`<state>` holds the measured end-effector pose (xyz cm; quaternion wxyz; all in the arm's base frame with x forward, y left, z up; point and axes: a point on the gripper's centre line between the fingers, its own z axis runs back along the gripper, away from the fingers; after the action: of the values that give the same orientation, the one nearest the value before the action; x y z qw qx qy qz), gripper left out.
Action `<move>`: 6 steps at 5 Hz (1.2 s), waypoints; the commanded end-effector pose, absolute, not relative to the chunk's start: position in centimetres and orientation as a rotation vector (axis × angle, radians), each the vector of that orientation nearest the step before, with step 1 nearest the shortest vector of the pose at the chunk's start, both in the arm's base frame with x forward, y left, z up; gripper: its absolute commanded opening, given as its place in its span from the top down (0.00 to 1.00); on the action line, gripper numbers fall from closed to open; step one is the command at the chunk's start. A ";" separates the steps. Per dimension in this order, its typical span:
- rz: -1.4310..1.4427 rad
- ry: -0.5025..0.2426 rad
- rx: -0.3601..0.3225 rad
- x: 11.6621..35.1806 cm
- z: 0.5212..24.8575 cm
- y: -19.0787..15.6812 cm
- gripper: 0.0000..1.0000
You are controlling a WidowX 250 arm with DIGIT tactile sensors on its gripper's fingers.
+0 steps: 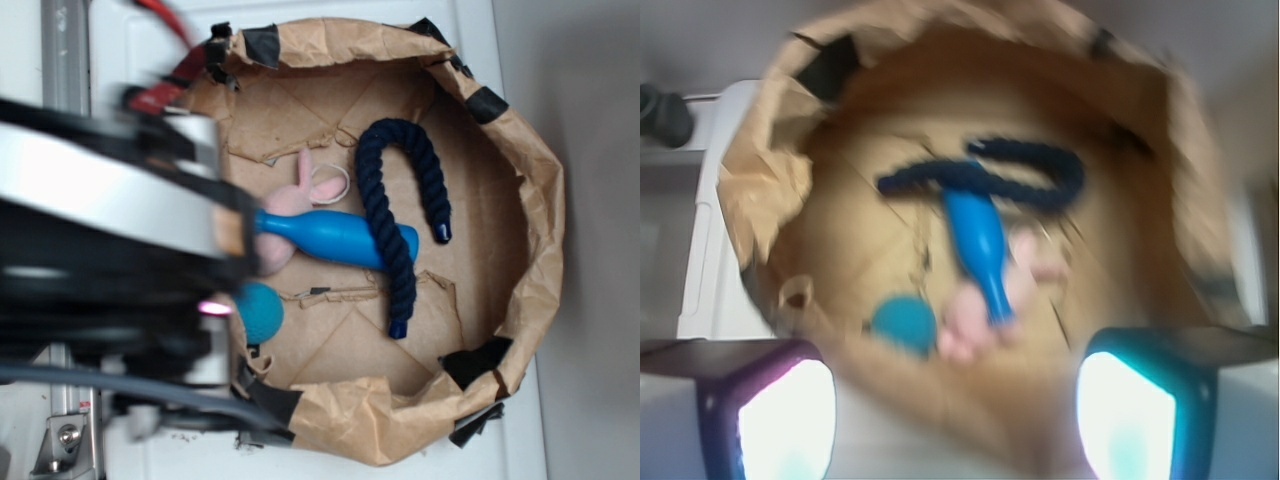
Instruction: Grab the blue rope.
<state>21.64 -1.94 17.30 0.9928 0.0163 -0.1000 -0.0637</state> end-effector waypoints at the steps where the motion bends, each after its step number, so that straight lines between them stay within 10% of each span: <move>1: -0.306 -0.185 0.005 28.6 12.1 -2.5 0.00; 6: -0.901 -0.142 0.159 28.2 6.6 -6.2 0.00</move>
<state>28.31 -5.35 4.98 0.9017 0.0696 -0.0361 -0.4251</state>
